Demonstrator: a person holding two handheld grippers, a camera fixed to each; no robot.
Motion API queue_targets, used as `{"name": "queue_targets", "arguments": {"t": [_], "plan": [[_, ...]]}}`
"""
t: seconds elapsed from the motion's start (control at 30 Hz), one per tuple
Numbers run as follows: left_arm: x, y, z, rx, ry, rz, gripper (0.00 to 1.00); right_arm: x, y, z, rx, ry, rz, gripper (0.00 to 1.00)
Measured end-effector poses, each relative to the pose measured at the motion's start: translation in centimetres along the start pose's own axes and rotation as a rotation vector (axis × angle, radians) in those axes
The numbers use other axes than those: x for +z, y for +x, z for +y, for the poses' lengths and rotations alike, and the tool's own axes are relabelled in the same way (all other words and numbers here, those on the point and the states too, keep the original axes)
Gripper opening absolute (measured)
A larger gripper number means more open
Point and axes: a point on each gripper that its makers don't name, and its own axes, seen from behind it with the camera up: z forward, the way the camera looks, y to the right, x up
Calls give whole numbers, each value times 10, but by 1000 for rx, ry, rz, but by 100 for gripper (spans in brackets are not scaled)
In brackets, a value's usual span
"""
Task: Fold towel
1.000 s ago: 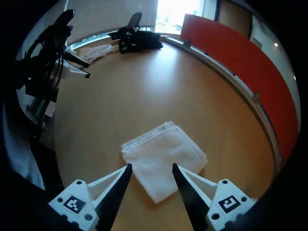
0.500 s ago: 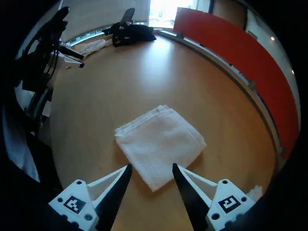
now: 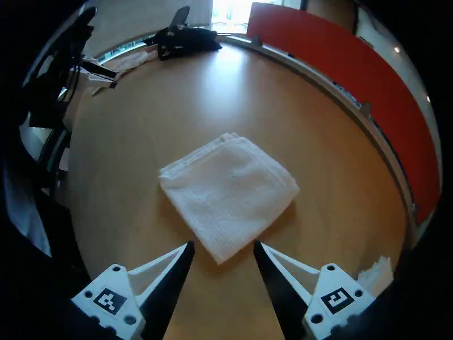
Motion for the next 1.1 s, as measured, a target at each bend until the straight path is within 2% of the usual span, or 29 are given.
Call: {"name": "queue_targets", "arguments": {"t": [0.4,0.53,0.7,0.83,0.97,1.03,1.1], "plan": [[-1,-2,3,-1,-2,-1,96,12,-29,-7,30,17,-46,71],[-1,-1,4,1,-2,-1,96,15,-31,-7,39,16,-47,68],[-1,-1,5,1,-5,0,96,18,-32,-7,50,18,-48,58],[-1,0,6,4,-5,0,96,19,-32,-7,55,19,-50,56],[-1,0,6,4,-6,1,96,21,-34,-7,66,22,-57,41],[-1,1,6,5,-7,1,96,23,-35,-8,74,24,-59,37],[-1,0,6,5,-7,0,96,24,-35,-9,82,26,-59,37]]}}
